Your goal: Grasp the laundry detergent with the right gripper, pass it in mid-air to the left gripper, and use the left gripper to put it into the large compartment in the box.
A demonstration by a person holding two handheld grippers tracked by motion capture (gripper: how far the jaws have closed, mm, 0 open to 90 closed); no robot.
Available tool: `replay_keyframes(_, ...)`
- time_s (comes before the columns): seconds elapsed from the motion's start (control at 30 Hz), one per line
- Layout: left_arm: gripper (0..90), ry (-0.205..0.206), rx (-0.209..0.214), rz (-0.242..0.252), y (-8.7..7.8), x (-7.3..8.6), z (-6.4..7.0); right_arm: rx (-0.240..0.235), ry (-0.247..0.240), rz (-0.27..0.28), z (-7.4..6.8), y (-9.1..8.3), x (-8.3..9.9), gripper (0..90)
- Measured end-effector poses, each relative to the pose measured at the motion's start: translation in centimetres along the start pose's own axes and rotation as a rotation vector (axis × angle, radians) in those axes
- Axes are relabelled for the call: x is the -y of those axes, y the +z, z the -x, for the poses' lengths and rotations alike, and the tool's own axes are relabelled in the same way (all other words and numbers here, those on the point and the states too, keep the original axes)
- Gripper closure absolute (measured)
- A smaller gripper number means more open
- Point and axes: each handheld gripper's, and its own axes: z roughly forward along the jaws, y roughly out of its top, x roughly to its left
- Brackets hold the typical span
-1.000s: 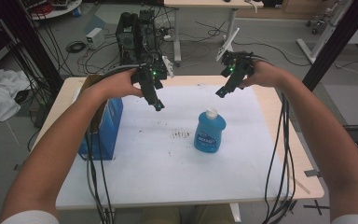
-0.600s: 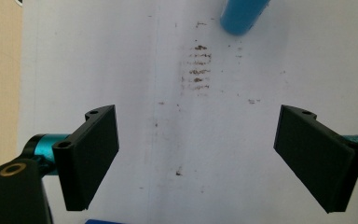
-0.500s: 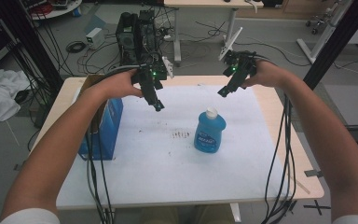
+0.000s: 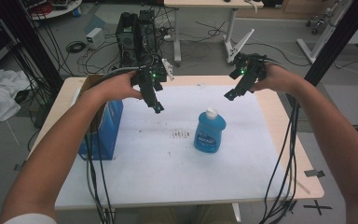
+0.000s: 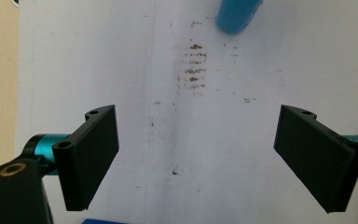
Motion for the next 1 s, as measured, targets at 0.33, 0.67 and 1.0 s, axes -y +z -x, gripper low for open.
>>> replay_keyframes(0.33,13.9,0.020,-0.001,-0.008,0.1,-0.5,0.2,-0.020,-0.002,0.082,-1.8,-0.4,2.9,1.0)
replay_keyframes(0.67,13.9,0.022,0.001,-0.002,0.2,-0.4,0.3,-0.035,0.024,0.127,-4.1,0.6,5.3,0.9)
replay_keyframes(1.0,13.9,0.024,0.000,-0.003,0.4,-0.3,0.4,-0.052,0.008,0.194,-5.3,2.6,6.7,1.0)
